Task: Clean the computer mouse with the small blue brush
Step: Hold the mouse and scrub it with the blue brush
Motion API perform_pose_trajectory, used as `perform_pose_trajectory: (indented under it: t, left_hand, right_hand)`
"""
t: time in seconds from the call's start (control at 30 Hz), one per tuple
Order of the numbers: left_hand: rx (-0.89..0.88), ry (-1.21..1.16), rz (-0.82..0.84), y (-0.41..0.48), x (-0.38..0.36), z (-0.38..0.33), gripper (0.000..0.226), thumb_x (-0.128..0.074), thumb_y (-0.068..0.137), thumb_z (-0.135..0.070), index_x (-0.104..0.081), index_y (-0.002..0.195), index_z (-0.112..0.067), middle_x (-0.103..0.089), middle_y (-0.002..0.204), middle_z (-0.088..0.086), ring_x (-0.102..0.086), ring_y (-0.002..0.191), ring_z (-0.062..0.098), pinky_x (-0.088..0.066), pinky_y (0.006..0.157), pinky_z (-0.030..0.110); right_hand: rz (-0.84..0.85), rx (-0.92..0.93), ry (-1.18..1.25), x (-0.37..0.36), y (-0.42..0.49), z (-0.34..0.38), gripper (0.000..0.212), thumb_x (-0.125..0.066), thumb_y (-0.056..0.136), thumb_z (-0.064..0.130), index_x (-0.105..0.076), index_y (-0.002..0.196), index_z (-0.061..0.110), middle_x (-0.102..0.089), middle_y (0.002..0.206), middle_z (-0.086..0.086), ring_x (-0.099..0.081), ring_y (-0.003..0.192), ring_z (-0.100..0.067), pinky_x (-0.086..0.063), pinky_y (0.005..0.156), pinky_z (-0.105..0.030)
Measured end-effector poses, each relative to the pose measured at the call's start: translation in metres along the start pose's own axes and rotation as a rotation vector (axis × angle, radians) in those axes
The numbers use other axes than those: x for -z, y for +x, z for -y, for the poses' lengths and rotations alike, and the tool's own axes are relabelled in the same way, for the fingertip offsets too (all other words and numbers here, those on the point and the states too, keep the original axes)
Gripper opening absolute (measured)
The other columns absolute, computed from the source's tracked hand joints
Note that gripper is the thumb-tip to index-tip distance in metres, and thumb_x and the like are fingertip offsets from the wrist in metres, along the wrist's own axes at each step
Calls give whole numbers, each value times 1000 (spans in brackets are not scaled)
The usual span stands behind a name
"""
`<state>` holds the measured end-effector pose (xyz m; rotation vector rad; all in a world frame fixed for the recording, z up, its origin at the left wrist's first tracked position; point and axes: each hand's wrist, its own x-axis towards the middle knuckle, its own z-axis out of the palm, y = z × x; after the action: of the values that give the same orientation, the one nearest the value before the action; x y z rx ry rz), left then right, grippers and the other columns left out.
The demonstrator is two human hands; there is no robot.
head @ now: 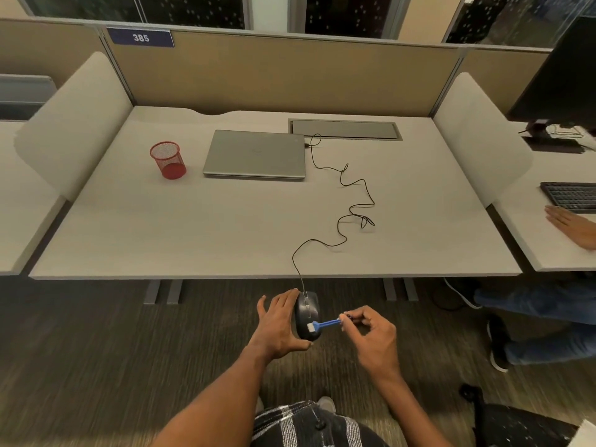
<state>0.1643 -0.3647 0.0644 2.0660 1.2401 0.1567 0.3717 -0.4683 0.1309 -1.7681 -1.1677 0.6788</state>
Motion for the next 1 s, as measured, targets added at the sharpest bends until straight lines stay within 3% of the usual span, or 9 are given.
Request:
perform_pose_trajectory:
  t: [0.23,0.47,0.67,0.87,1.0]
  left_hand:
    - [-4,27,24,1,-1,-1,124,-78,67,-70,-10,163,-29,-23,168,-5,-14,157,17,12,125,62]
    - [-19,76,34,1,-1,-2,125,-80,69,-65,-8,164,-26,-19,170,-4,-12,158,16,13,126,61]
    - [-33,79,31,0,-1,-5,125,-78,67,-66,-8,163,-28,-19,169,-5,-13,158,16,14,125,62]
    - [-29,108,35,-2,-1,-4,125,-78,68,-68,-7,163,-28,-16,170,-6,-10,158,15,17,124,58]
    - [-36,94,33,-3,-2,-4,125,-78,68,-67,-7,163,-30,-17,169,-7,-11,158,15,16,125,58]
  right_hand:
    - [-128,59,-82,-12,15,10,10,-73,94,16,-67,93,25,-69,84,15,-69,83,-1,-61,69,-21]
    - [94,-30,-108,-27,31,14,9,-78,91,21,-71,88,24,-71,80,11,-68,84,1,-58,67,-16]
    - [-199,-32,-91,-37,43,27,10,-73,95,19,-66,89,24,-67,79,15,-67,78,5,-56,63,-12]
    - [-64,-122,-136,-42,47,33,13,-76,92,23,-67,84,27,-70,78,13,-68,72,1,-52,56,-9]
    - [-122,-161,-151,-44,54,36,10,-75,94,20,-67,87,22,-69,80,10,-68,72,0,-50,56,-10]
